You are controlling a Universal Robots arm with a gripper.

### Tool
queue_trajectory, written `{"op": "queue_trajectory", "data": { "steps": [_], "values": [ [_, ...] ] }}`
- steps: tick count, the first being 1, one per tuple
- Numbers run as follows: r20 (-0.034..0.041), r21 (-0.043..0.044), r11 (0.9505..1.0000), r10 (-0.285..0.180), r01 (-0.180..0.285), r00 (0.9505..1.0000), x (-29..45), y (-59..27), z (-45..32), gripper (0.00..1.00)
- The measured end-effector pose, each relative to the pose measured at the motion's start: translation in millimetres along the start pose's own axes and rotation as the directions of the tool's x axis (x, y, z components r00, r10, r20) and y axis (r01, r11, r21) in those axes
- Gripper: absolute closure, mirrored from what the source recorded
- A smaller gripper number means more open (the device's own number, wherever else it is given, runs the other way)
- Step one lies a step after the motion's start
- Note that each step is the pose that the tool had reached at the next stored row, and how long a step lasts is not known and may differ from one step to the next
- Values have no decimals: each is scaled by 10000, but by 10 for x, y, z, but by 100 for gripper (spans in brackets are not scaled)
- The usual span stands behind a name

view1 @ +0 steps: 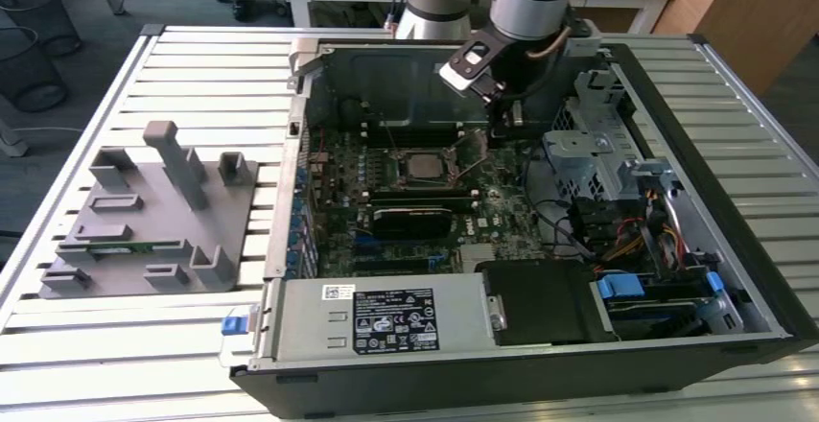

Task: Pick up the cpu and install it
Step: 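Close the cpu cover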

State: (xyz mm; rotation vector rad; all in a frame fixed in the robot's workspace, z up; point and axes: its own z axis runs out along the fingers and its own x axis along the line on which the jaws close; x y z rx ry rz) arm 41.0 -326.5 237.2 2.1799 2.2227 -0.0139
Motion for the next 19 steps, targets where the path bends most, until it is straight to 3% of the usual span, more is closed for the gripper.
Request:
{"op": "queue_trajectory", "data": {
  "steps": [19],
  "values": [
    [0, -42, 10000, -1, 1, 10000, 2, -106, -1, 89]
  ]
}}
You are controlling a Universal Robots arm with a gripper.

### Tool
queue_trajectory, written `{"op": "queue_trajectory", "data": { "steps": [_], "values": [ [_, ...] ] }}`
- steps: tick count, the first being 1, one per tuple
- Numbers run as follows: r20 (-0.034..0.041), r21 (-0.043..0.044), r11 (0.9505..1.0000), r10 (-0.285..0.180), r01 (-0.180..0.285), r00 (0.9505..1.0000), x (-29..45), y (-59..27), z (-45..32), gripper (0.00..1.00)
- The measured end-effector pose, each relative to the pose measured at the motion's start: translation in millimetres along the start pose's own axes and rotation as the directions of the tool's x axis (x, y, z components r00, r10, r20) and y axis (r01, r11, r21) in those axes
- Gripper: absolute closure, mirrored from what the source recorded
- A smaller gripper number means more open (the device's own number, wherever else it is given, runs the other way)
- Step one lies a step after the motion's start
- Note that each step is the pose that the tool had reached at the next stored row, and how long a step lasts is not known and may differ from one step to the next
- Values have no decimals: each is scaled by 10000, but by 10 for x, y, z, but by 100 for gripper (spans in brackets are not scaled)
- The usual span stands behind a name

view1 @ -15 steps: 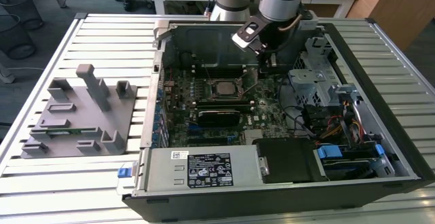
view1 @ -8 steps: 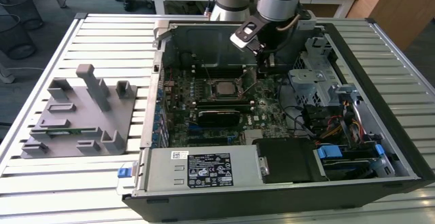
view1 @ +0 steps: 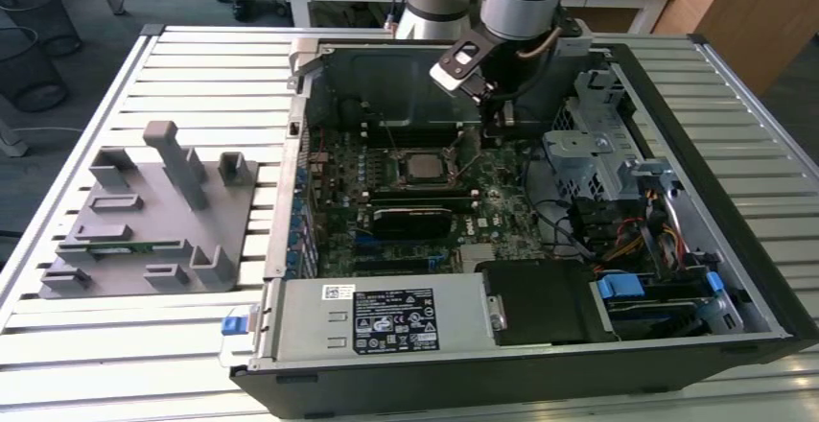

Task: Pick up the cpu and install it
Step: 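Close the cpu cover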

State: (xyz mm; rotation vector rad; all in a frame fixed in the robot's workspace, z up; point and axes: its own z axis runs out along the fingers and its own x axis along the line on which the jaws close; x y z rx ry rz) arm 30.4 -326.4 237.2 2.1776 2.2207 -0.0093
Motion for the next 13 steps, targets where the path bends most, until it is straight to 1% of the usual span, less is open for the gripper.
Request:
{"op": "queue_trajectory", "data": {
  "steps": [7, 13],
  "values": [
    [-1, 0, 10000, 0, 0, 10000, 1, -50, 0, 89],
    [-1, 0, 10000, 0, 0, 10000, 1, -61, 0, 89]
  ]
}}
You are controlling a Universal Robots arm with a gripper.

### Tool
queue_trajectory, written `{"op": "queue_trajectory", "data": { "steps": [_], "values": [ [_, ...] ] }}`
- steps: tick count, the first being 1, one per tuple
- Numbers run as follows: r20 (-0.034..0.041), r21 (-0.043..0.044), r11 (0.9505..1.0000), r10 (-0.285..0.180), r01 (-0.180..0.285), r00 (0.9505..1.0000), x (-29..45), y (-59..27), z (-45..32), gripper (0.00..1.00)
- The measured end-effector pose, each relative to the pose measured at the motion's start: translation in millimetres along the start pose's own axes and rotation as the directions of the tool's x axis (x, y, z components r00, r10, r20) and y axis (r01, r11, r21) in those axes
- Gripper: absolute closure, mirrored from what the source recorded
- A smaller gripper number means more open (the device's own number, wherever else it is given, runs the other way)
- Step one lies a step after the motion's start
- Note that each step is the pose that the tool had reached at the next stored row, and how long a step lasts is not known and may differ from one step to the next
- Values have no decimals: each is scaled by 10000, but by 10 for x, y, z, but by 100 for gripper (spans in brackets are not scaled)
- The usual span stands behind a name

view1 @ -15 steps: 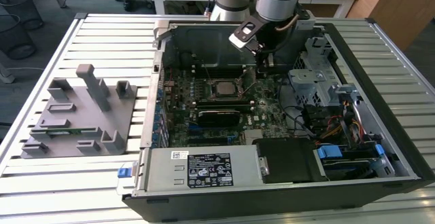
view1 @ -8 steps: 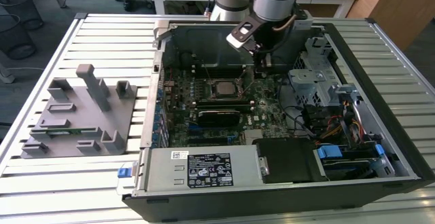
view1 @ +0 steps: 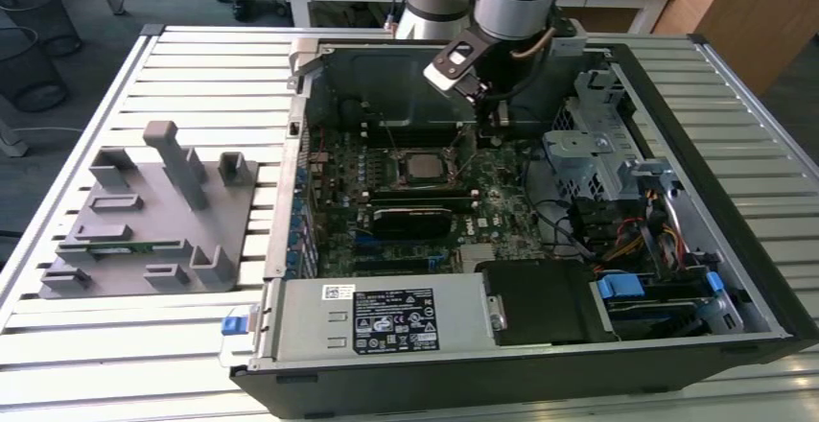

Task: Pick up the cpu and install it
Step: 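Close the cpu cover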

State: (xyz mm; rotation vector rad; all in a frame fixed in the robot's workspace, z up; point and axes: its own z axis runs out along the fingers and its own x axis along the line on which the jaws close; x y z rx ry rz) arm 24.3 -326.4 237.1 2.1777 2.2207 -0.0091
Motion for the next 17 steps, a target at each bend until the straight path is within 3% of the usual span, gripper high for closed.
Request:
{"op": "queue_trajectory", "data": {
  "steps": [8, 17],
  "values": [
    [0, 0, 10000, 0, 0, 10000, 1, -43, -1, 89],
    [1, 1, 10000, 0, 0, 10000, 3, -187, -4, 89]
  ]
}}
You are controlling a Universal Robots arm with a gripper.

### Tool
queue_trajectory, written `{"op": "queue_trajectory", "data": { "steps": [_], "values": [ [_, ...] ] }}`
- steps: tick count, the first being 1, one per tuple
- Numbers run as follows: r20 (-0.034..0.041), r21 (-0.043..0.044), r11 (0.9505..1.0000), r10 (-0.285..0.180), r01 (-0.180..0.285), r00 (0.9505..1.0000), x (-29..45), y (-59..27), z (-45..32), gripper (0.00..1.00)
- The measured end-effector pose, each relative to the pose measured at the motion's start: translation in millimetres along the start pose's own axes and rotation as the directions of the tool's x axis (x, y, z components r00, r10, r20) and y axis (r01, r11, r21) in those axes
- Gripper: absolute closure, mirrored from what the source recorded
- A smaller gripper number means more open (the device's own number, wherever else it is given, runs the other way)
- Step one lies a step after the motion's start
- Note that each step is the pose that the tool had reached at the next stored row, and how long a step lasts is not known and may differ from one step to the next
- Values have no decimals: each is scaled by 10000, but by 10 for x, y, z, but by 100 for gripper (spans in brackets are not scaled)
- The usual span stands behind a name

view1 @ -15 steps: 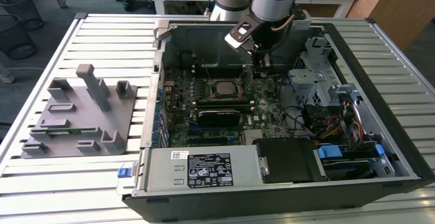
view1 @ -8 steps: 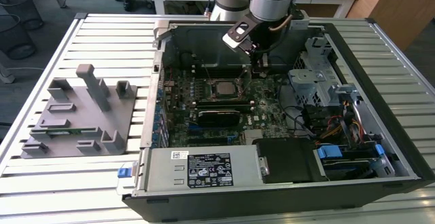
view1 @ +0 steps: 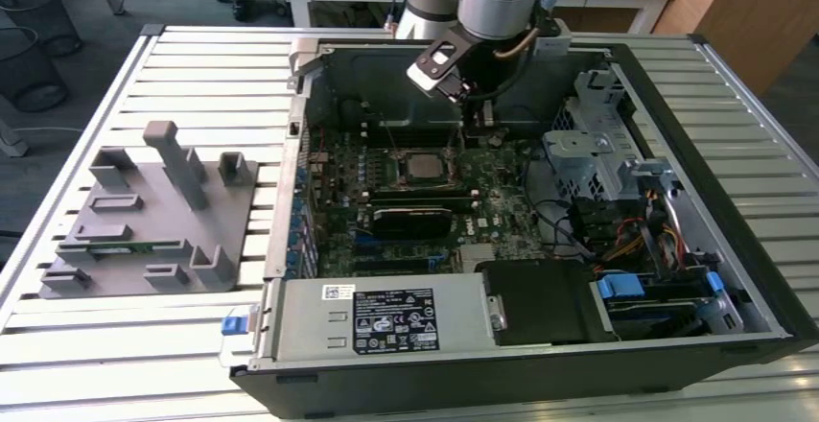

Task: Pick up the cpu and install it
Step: 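Close the cpu cover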

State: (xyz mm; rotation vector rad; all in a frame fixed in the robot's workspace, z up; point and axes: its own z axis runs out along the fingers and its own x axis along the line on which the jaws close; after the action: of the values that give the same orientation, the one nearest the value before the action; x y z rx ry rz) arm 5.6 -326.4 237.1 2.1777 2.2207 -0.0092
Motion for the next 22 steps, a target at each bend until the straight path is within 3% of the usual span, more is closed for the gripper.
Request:
{"op": "queue_trajectory", "data": {
  "steps": [13, 22],
  "values": [
    [-2, -1, 10000, 1, -1, 10000, 3, -161, 1, 89],
    [0, 0, 10000, 1, -1, 10000, 9, -391, 46, 89]
  ]
}}
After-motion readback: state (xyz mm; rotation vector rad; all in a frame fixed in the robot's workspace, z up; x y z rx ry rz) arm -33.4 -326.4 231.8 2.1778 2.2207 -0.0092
